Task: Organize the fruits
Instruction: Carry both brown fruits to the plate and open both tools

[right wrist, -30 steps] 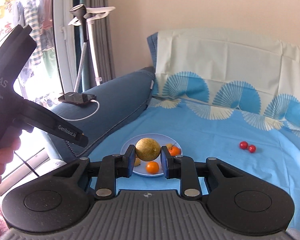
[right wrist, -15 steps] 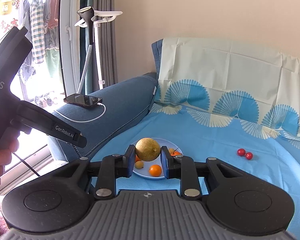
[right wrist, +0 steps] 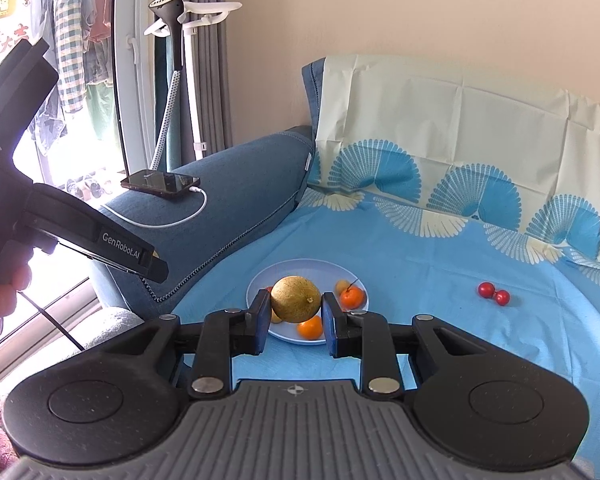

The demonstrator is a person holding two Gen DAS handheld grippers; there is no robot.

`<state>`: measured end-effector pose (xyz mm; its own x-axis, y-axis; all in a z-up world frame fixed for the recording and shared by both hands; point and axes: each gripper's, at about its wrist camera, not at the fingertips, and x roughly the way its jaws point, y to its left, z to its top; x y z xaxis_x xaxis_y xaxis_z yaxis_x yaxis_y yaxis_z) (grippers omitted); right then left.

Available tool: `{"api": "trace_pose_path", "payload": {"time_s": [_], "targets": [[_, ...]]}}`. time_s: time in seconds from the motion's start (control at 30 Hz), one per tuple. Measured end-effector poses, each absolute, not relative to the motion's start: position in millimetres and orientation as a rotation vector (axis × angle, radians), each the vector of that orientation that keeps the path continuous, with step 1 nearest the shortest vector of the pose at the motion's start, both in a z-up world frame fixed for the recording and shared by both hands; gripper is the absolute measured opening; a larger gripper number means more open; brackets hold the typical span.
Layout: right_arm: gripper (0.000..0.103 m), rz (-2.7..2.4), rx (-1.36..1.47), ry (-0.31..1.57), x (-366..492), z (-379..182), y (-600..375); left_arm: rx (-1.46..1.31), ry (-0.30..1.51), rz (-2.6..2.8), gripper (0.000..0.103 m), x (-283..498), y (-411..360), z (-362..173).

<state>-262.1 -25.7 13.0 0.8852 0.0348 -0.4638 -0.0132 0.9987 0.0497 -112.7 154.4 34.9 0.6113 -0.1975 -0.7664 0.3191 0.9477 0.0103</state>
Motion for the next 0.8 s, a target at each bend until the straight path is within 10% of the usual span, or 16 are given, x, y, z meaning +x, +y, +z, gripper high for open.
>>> {"api": "trace_pose_path", "payload": {"time_s": [0.8], "targets": [[0.028,0.020,0.051,0.580,-157,-20,-39,0.190,0.919,-0.279,0.031,-8,108,6]]}}
